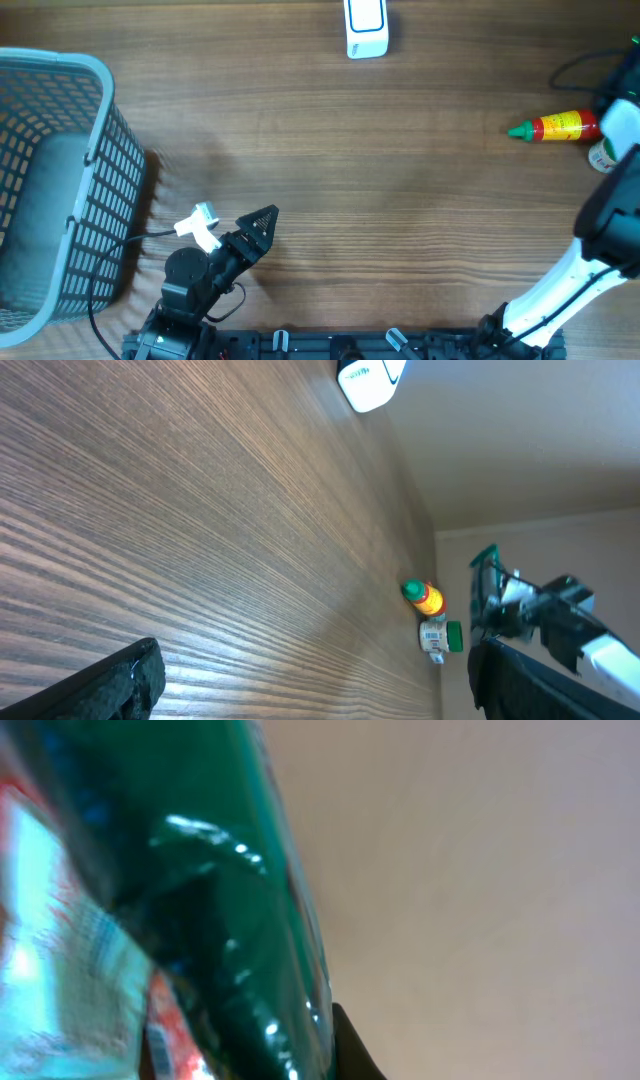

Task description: Scan the item barcode

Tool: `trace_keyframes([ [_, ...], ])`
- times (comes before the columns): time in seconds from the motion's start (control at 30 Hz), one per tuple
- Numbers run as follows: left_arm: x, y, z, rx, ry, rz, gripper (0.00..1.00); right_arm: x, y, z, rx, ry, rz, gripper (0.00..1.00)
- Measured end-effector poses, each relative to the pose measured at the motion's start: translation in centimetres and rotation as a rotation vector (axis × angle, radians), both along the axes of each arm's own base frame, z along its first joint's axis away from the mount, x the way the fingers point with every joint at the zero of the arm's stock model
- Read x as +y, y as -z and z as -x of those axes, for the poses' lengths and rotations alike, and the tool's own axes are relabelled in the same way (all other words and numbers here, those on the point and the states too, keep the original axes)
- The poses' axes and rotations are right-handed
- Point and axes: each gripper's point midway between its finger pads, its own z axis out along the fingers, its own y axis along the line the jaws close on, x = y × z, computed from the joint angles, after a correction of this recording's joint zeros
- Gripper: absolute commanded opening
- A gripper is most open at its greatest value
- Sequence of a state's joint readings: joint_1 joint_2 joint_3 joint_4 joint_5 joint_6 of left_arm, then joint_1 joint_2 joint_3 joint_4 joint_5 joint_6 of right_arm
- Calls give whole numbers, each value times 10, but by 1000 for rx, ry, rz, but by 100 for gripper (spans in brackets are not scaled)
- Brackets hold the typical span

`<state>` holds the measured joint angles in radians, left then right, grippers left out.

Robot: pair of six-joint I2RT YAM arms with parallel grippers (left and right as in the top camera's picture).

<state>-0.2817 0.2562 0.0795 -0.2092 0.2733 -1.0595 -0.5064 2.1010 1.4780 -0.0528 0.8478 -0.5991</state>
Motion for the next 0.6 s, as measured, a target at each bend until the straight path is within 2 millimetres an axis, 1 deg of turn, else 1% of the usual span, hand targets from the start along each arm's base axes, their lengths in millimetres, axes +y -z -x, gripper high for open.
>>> trace_keyframes([
  [0.1,0,0,0,0,0,0,100,-25,17,31,-95,95,-94,5],
  [0.17,0,0,0,0,0,0,100,-37,23,44,-165,149,-127,26],
  [0.2,0,0,0,0,0,0,100,-38,24,46,-188,162,-136,39],
  [0.23,0,0,0,0,0,0,99,-37,26,46,-218,177,-149,59],
  [0.3,0,0,0,0,0,0,100,-33,30,45,-246,191,-173,74],
  [0.33,0,0,0,0,0,0,100,-30,33,46,-255,200,-186,90],
  [0.37,0,0,0,0,0,0,100,-29,34,46,-273,219,-191,100],
  [0.5,0,0,0,0,0,0,100,-23,25,47,-359,248,-227,100],
  [0.53,0,0,0,0,0,0,100,-20,21,43,-385,237,-245,100],
  [0.6,0,0,0,0,0,0,100,-10,5,32,-463,187,-291,100],
])
